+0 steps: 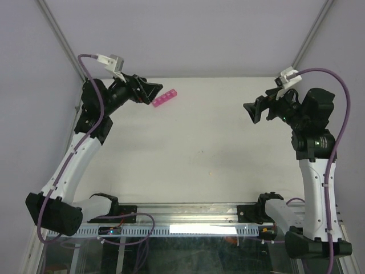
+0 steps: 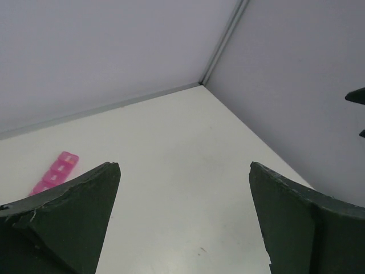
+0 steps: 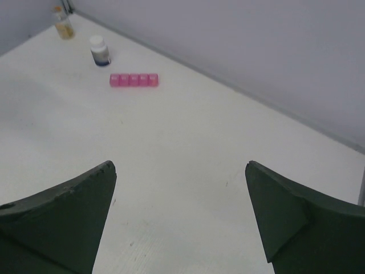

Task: Sort the pills into containers

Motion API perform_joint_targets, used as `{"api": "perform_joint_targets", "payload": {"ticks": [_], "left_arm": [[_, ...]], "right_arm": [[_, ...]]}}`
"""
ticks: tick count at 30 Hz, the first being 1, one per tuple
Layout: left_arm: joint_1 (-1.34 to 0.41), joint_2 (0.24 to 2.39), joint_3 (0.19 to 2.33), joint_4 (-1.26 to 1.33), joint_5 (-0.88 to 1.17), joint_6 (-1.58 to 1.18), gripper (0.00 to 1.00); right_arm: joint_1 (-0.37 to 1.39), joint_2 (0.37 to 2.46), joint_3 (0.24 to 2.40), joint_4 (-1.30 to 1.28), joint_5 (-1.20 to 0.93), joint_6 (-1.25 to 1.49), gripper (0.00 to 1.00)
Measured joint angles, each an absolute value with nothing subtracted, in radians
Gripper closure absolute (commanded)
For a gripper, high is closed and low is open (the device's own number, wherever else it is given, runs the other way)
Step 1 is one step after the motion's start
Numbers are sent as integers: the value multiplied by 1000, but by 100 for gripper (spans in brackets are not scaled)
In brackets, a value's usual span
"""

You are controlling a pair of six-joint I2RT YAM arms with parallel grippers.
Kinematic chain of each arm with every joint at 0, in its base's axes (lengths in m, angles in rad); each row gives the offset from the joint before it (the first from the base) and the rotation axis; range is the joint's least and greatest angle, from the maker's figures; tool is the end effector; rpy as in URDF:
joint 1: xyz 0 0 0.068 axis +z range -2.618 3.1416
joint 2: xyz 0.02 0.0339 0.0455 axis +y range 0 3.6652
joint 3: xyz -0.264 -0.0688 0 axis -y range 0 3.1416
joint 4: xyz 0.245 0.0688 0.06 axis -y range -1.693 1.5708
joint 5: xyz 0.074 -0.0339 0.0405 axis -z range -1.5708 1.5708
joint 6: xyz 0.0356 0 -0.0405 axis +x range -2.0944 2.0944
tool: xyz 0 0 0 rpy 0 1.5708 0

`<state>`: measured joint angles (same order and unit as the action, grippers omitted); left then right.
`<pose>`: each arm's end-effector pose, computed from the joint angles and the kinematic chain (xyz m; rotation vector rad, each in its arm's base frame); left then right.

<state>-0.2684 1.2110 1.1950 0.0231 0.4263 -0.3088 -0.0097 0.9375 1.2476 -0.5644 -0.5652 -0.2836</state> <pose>0.2655 -0.0883 0.4174 0.3128 1.5885 -0.7817 0.1797 0.0173 0.4320 -0.6287 1.6814 0.3052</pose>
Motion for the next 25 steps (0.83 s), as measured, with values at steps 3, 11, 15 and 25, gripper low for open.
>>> {"api": "perform_joint_targets", "payload": {"ticks": [3,11,15,25], "left_arm": [[-268,1112,1153,-14,446,-381,1],[-268,918,1165,-103,507,-455,1],[-268,879,1187,-133,508,-456,1],[-268,877,1188,-216,503,-437,1]], "right_arm": [[-10,919,1357,-580,-556,-191,1],[-10,926,1538,-614,-471,3,0],[-10,931,1548,-627,-469,23,0],[-20,957,1548,-657,-482,38,1]]}}
